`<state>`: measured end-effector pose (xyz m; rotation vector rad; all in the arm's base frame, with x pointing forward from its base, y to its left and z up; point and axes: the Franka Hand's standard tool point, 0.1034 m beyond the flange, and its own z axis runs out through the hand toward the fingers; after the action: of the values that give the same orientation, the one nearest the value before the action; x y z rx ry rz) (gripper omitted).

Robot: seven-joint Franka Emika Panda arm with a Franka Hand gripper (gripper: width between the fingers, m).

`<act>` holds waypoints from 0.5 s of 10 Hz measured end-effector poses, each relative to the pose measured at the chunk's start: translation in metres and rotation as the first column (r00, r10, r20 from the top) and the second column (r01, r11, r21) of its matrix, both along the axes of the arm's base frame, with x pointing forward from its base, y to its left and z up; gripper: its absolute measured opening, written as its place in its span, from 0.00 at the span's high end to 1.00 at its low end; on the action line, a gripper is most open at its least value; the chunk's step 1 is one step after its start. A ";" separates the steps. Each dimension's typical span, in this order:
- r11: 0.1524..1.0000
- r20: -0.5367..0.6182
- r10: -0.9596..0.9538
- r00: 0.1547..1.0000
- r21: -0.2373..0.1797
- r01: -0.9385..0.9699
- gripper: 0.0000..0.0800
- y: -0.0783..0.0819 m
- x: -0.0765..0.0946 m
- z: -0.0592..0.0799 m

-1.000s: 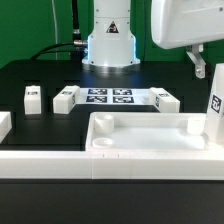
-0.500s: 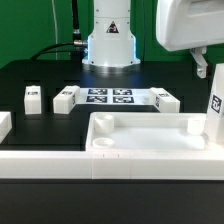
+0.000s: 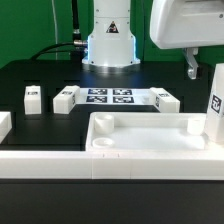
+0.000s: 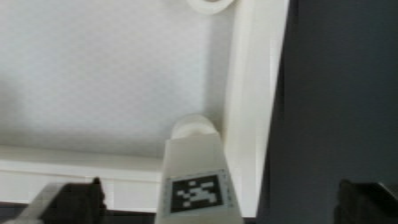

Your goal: Assemble desk

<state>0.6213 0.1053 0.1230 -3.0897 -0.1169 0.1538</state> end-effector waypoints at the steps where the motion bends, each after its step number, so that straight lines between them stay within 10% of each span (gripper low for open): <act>1: 1.000 0.006 0.006 1.000 -0.001 -0.006 0.19 -0.004 0.004 0.001; 5: 1.000 0.012 0.013 1.000 0.018 -0.013 0.19 -0.009 0.010 0.002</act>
Offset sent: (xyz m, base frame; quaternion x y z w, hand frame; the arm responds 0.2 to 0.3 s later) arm 0.0000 0.0000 0.0000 0.0000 0.0000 0.0000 1.0000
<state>0.6311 0.0959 0.1245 -3.0723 -0.1381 0.1345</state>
